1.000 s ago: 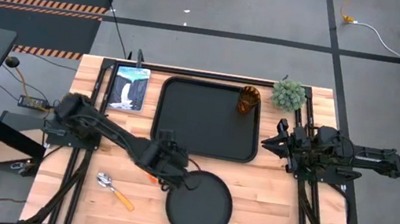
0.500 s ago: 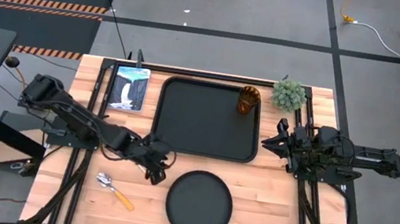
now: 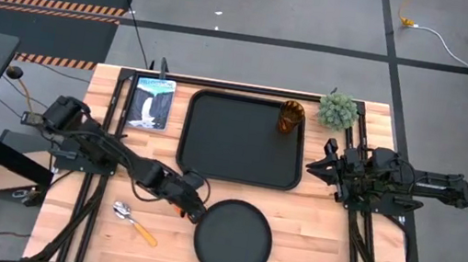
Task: Pick and place plate/cup/fork/spoon on tray
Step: Put the black plate on the black tray
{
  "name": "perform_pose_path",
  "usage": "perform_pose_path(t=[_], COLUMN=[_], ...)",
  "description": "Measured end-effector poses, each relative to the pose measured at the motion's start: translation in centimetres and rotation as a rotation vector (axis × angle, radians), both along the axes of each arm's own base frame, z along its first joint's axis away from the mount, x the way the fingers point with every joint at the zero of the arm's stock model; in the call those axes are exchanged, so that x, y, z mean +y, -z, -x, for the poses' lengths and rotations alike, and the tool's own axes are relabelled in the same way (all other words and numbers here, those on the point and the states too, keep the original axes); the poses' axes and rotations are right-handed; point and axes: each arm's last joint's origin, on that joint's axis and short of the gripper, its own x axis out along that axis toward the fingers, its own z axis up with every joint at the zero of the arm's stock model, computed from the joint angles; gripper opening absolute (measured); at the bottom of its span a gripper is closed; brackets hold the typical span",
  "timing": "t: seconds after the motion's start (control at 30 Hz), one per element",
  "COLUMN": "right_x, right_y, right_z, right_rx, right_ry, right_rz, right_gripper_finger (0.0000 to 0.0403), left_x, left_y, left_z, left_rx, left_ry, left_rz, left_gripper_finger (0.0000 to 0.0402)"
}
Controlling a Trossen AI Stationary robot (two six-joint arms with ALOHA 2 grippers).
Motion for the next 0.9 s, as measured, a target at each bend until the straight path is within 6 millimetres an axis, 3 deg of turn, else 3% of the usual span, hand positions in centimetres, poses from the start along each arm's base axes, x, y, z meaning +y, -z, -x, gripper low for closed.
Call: perform_pose_path(t=[0.4,0.9], right_x=[0.0,0.0], right_y=[0.0,0.0], right_z=[0.0,0.0], right_rx=[0.000,0.000], right_ry=[0.000,0.000], right_rz=[-0.002,-0.004], right_gripper_finger=[0.0064,0.0064], left_x=[-1.0,-1.5], left_y=[-0.6,1.0], left_z=[-2.0,-2.8], left_rx=[0.104,0.110], left_ry=[0.027,0.012], left_rz=[0.016,0.048], left_gripper_finger=[0.0172,0.0172])
